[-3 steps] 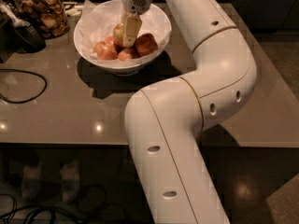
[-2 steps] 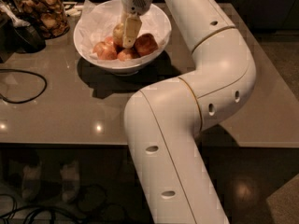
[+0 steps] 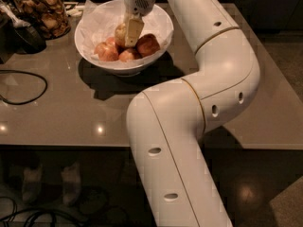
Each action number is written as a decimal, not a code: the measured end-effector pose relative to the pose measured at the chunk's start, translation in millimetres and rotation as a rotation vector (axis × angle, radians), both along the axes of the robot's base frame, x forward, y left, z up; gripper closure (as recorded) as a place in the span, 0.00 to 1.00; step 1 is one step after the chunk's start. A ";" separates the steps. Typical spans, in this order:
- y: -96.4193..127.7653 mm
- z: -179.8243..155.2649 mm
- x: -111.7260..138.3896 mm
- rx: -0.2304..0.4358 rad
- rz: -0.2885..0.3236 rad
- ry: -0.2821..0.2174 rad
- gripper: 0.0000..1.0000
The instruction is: Pick apple from white bowl
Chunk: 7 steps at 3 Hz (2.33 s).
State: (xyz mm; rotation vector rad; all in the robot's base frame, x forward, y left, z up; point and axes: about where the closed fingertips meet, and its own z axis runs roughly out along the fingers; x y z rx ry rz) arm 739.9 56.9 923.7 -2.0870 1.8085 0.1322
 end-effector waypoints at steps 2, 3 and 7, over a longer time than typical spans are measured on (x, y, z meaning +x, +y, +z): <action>0.0 0.0 0.0 0.000 0.000 0.000 1.00; 0.0 0.0 0.0 0.000 0.000 0.000 1.00; -0.5 32.7 5.6 0.059 -0.045 -0.075 1.00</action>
Offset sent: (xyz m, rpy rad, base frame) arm 0.0000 0.0000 0.0000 0.0000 0.0000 0.0000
